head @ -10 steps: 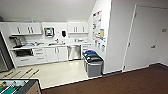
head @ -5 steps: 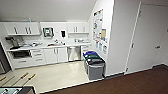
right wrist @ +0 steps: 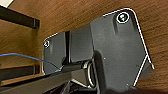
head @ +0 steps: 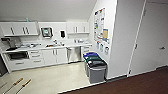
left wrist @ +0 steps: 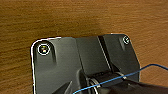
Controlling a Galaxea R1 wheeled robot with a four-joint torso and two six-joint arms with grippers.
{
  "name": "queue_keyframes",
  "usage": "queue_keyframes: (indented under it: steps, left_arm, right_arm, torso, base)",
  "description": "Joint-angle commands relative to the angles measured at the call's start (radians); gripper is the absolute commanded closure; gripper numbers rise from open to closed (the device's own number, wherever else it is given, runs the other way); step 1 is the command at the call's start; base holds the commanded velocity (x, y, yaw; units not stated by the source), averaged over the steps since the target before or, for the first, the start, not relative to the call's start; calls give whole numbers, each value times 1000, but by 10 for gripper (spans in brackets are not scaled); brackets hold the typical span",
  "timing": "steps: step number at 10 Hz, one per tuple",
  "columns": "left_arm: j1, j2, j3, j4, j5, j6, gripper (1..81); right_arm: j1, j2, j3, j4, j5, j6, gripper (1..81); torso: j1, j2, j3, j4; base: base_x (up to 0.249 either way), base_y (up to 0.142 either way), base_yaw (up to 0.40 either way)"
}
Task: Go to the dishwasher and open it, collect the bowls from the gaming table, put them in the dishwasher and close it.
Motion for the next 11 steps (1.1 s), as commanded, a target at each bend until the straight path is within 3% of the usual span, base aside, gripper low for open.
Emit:
queue_keyframes:
  steps: [1,11]
  left_arm:
    - [-57,-15,6,10,50,2,10]
    - [-56,-14,6,7,50,2,10]
  right_arm:
    - [51,-10,-25,11,-47,5,10]
    - [60,13,-45,1,-50,-2,10]
  torso:
    - [0,0,0,0]
    - [0,0,0,0]
  base:
    - [248,0,0]
    - [231,0,0]
